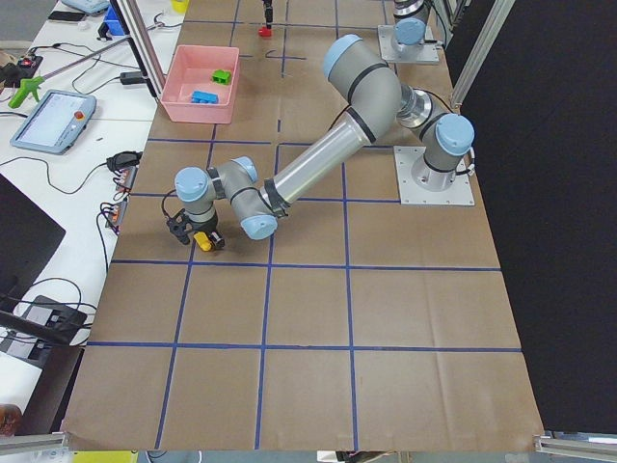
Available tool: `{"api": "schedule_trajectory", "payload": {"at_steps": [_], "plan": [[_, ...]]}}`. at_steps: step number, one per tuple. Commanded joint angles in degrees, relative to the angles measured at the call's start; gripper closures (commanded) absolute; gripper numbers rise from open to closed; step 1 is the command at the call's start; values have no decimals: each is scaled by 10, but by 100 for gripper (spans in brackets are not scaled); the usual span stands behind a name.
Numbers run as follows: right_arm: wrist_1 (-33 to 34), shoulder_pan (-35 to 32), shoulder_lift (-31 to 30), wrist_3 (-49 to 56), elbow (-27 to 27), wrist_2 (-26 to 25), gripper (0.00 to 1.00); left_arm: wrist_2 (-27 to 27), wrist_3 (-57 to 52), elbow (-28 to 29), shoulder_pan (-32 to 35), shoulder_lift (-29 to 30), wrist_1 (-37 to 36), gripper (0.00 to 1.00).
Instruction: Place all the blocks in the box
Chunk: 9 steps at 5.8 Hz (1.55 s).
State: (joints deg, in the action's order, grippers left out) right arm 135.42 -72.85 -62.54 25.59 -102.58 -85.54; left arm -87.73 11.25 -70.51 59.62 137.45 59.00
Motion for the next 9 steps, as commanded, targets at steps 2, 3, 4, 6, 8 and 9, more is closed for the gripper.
{"api": "schedule_trajectory", "payload": {"at_steps": [2, 3, 4, 6, 8, 9], "plan": [[19, 0, 15, 5, -1, 2, 2, 0, -4, 7, 1, -4, 1, 76], [19, 0, 15, 5, -1, 2, 10, -1, -4, 12, 2, -16, 6, 78], [19, 0, 15, 5, 0, 2, 29, -3, -4, 23, 8, -49, 16, 79], [19, -1, 15, 14, 0, 2, 90, -2, -24, 25, 58, -104, 33, 82], [6, -1, -5, 41, 32, 0, 93, 1, -83, 30, 172, -123, 41, 82], [-72, -2, -40, 40, 68, -1, 93, 19, -83, 54, 230, -114, 54, 82]]}}
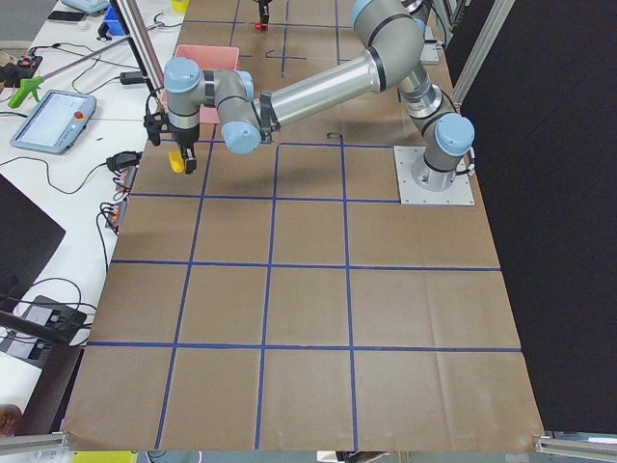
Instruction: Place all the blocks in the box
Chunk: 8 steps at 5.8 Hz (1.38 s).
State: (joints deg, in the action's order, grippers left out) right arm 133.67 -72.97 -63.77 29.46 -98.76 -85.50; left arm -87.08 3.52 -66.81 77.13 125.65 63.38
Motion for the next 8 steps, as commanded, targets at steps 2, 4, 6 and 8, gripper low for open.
{"api": "schedule_trajectory", "payload": {"at_steps": [2, 4, 6, 8], "plan": [[-177, -2, -83, -7, 65, -5, 93, 13, 1, 111, 148, 34, 65, 82], [-315, -25, -108, -109, 144, 7, 93, 11, 57, 169, 210, 91, 64, 82], [-316, -91, -105, -189, 180, 9, 93, 5, 66, 197, 238, 156, 35, 81], [-308, -141, -72, -268, 209, 19, 92, 3, 80, 193, 239, 169, 0, 21]]}}
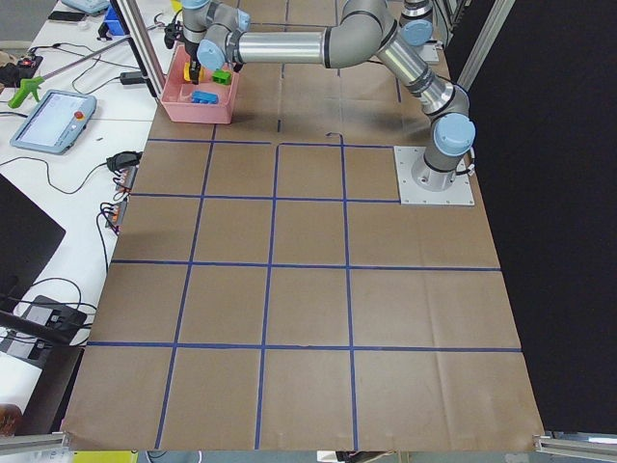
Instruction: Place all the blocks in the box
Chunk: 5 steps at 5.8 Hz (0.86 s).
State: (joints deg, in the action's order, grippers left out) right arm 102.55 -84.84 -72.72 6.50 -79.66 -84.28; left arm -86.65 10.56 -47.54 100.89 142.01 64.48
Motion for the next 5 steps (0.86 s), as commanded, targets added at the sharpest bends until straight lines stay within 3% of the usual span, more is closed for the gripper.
{"api": "schedule_trajectory", "payload": {"at_steps": [1, 2, 3, 5], "plan": [[3, -50, 45, -61, 45, 22, 92, -3, 25, 0, 1, -8, -7, 1], [4, -62, 62, -77, 60, 23, 92, -17, 24, 0, -1, -23, 3, 0], [5, -78, 79, -101, 82, 45, 92, -21, -7, 0, -17, -61, 61, 1], [8, -126, 157, -167, 190, 52, 91, -20, -43, -32, -78, -166, 218, 1]]}}
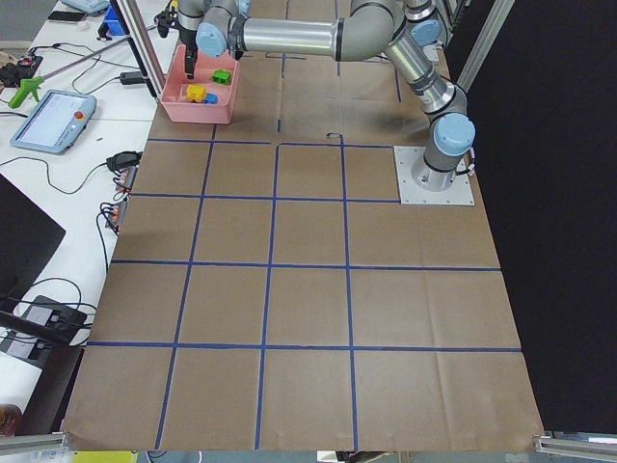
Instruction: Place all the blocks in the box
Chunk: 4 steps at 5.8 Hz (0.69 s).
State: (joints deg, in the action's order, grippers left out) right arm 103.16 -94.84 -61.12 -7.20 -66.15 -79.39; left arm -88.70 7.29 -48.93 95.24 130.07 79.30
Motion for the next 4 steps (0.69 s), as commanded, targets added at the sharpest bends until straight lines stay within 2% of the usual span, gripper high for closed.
{"api": "schedule_trajectory", "payload": {"at_steps": [1, 2, 3, 4], "plan": [[2, -51, 89, -60, 114, 16, 90, -1, -11, -87, -28, -100, 83, 1], [3, -67, 137, -76, 163, 34, 90, -22, -7, -181, -29, -161, 83, 2], [39, -86, 184, -84, 198, 36, 90, -78, -4, -277, -30, -222, 81, 2], [47, -95, 212, -83, 219, 36, 64, -75, -6, -335, -29, -269, 94, 2]]}}
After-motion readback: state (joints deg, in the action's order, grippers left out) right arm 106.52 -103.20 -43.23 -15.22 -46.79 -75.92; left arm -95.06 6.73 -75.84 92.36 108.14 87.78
